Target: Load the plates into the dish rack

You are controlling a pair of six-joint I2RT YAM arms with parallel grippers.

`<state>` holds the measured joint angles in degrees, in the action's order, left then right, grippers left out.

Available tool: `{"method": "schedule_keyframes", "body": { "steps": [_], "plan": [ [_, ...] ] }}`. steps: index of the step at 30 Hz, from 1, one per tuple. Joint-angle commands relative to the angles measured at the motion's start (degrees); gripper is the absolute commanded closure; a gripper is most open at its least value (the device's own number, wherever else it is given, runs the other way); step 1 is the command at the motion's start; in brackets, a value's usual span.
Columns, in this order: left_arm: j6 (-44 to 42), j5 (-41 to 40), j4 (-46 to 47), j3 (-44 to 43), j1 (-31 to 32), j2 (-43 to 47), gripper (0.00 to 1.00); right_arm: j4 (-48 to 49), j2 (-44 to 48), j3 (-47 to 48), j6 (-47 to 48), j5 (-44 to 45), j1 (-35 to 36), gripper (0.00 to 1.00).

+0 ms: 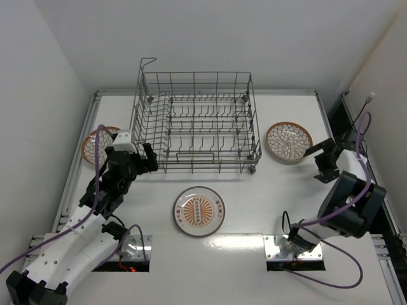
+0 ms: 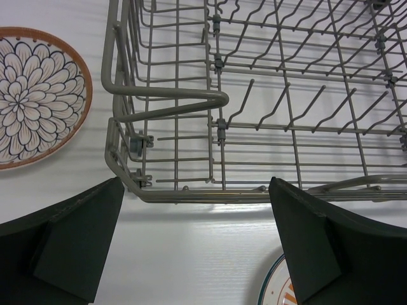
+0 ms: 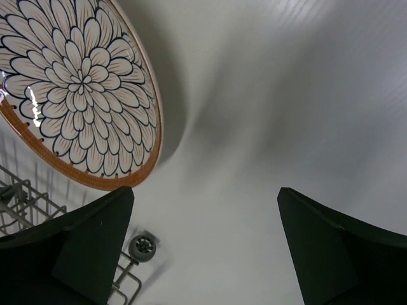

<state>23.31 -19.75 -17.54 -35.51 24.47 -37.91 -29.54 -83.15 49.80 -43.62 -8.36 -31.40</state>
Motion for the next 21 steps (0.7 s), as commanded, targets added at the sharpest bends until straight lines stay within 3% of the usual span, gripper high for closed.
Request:
{"method": "schedule_keyframes", "body": {
  "steps": [1,11,18,21],
  "plan": [
    [-0.4,-0.6,0.6,-2.1,0.6,0.6,0.01,5.5,-2.8,0.1,-3.2,-7.2,-0.9,0.05],
    [-0.4,-2.5,0.0,-2.6,0.6,0.0,0.01,15.1,-15.5,1.2,-2.2,-10.8,-3.2,0.06],
    [-0.4,-3.0,0.0,-2.6,0.6,0.0,0.01,14.2,-22.4,8.0,-1.6,-12.3,-2.7,0.06],
    [-0.4,-3.0,0.0,-2.6,0.6,0.0,0.01,14.2,-24.2,10.1,-2.6,-13.4,-2.2,0.14]
  ]
}}
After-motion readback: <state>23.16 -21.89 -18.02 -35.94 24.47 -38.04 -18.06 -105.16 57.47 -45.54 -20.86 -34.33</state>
